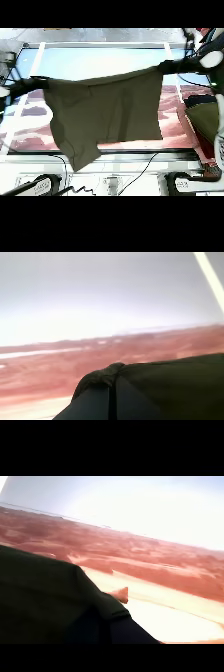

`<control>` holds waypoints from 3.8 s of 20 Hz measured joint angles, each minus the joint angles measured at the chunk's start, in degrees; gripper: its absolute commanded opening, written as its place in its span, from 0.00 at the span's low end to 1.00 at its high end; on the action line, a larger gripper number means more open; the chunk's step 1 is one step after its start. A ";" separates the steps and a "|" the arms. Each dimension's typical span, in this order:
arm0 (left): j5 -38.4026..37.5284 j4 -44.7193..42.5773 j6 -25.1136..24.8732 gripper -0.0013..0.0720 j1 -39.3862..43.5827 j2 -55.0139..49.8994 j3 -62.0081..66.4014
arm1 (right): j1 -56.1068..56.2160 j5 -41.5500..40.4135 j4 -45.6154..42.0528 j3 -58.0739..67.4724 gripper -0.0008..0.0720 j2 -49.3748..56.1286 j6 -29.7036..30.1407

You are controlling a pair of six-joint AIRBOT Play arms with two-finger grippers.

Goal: Fold the clothes and pants, and hang the long-sleeved shirts on hangers.

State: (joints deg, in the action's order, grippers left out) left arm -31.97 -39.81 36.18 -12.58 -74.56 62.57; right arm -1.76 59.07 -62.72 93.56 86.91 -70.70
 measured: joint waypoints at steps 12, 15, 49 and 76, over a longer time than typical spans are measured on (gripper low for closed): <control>-7.41 -14.88 2.43 0.04 2.25 -11.47 0.07 | 0.00 8.26 -8.11 -1.75 0.02 14.19 -1.88; -14.88 -21.27 7.63 0.04 1.75 -11.28 0.07 | 0.00 13.55 -11.69 -1.90 0.02 14.45 -2.40; -45.99 -35.39 21.51 0.76 -10.08 7.39 -15.63 | -19.80 19.39 18.43 -34.18 0.02 11.85 13.29; -38.99 -13.31 8.26 0.04 -2.84 12.46 -21.59 | -11.58 7.34 18.93 -34.58 0.02 -13.16 14.38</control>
State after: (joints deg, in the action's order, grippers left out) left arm -70.96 -53.12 44.45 -15.42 -62.11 40.97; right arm -13.34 66.41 -43.79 58.98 73.76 -56.31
